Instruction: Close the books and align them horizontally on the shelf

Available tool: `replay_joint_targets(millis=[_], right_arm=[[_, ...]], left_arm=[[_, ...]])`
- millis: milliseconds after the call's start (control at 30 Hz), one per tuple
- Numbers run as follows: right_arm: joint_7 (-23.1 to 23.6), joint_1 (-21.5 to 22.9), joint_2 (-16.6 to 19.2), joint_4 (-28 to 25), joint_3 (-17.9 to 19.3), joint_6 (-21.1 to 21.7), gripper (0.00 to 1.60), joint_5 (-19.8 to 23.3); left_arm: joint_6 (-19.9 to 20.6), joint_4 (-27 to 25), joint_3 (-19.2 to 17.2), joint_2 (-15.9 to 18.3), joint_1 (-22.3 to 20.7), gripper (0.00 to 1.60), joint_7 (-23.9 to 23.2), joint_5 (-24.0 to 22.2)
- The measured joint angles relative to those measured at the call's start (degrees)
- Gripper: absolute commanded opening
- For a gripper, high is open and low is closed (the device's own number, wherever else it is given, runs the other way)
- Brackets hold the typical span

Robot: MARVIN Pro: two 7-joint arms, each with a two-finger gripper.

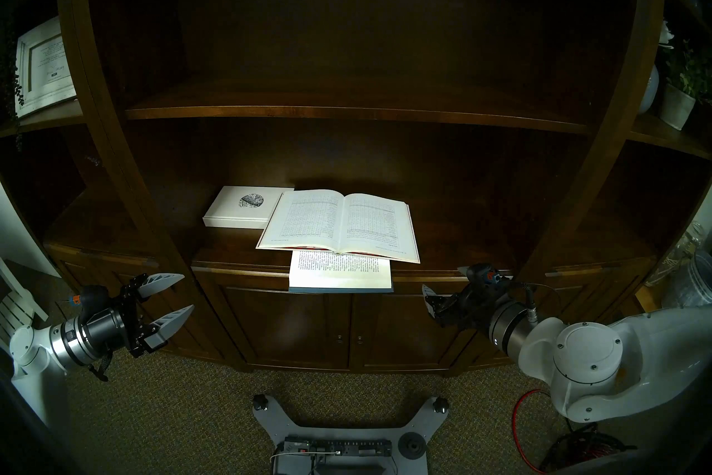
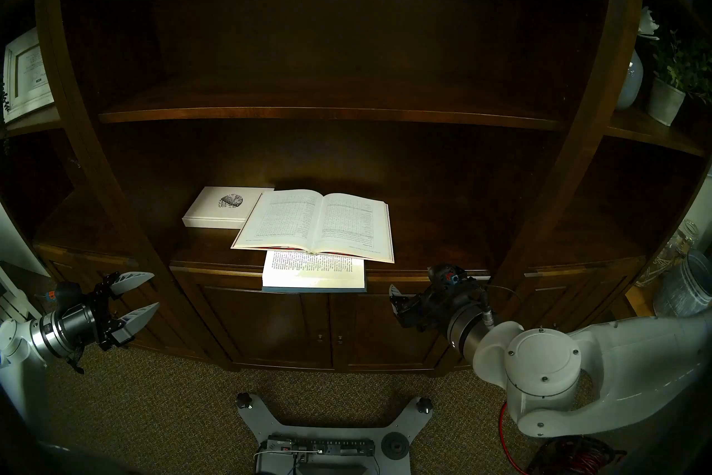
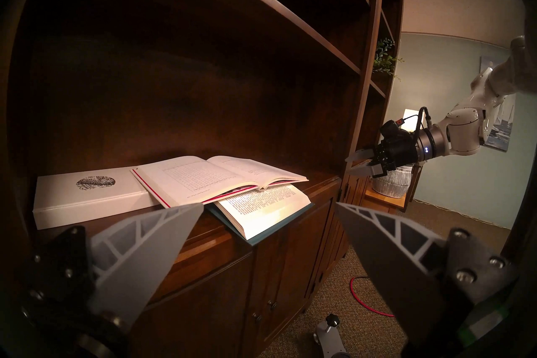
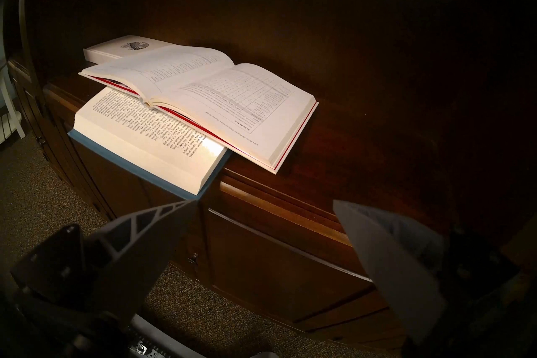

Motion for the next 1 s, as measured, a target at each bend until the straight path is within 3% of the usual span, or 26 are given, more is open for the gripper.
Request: replay_joint_targets(millis=[300, 433, 700, 1000], right_arm=[[-0.01, 0.0, 0.0, 0.02, -0.08, 0.0, 1.6, 0.02], [-0.02, 0.01, 0.0, 0.02, -0.1, -0.01, 1.6, 0.03], [-0.03, 0.01, 0.0, 0.04, -0.15, -0.01, 1.6, 0.04], [-0.04, 0.01, -0.01, 0.04, -0.18, -0.01, 1.6, 0.06]], left_arm=[[2.47, -3.81, 2.17, 0.02, 2.12, 1.6, 0.01, 0.96], [5.72, -6.96, 3.5, -0.05, 3.16, 1.6, 0.61, 1.14], [14.11, -11.77, 8.0, 0.11, 2.99, 1.6, 8.32, 2.2], [23.75, -13.64, 14.37, 1.41, -0.77, 1.6, 18.79, 2.79]])
